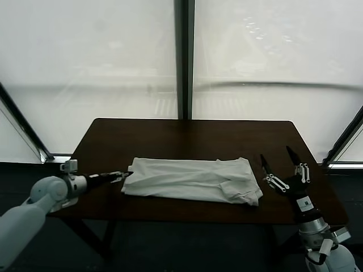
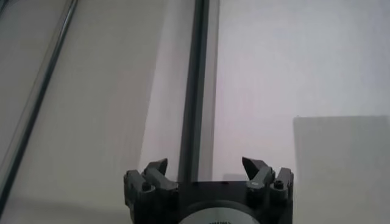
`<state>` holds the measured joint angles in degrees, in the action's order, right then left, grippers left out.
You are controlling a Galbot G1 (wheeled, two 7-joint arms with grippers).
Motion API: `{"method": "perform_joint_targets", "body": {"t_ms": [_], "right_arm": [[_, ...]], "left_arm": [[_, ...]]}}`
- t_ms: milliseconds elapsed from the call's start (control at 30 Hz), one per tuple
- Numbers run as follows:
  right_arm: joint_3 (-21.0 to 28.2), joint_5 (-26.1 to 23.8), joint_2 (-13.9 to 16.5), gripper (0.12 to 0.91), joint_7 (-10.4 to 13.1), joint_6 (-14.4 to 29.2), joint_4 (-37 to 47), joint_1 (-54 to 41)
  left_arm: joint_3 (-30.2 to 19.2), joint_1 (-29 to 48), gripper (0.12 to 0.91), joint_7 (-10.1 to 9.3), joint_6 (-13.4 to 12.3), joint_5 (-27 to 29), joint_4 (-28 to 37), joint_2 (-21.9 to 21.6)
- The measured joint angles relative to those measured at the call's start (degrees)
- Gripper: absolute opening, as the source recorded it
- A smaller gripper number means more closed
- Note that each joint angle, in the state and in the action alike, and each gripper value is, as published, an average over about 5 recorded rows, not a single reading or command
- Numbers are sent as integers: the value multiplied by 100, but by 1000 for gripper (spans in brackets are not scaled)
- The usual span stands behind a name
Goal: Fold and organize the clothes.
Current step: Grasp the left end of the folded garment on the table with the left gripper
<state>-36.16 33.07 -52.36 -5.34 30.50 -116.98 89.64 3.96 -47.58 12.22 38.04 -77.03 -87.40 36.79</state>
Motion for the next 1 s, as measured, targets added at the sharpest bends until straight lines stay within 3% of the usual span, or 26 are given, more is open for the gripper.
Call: {"method": "perform_joint_targets", "body": {"t_ms": [433,567,667,767,1000], "right_arm": [[-24,-2,-39,907,11,-46,-114,52],[-23,-3,-50,907,15,-59,-135,42],[-22,-3,-57,907,20,-72,-149,33],[-22,-3,-60,907,34,-91,-157,28],[28,-37,-62,907,237,-168,-131,-43]], "left_arm": [[-101,44,905,-128,41,174,-16,245],[-125,43,872,-158,42,254,-33,272],[-130,34,793,-209,24,290,-50,279],[-124,14,663,-295,-28,329,-70,289],[36,-126,244,-510,-175,429,-214,255]]}}
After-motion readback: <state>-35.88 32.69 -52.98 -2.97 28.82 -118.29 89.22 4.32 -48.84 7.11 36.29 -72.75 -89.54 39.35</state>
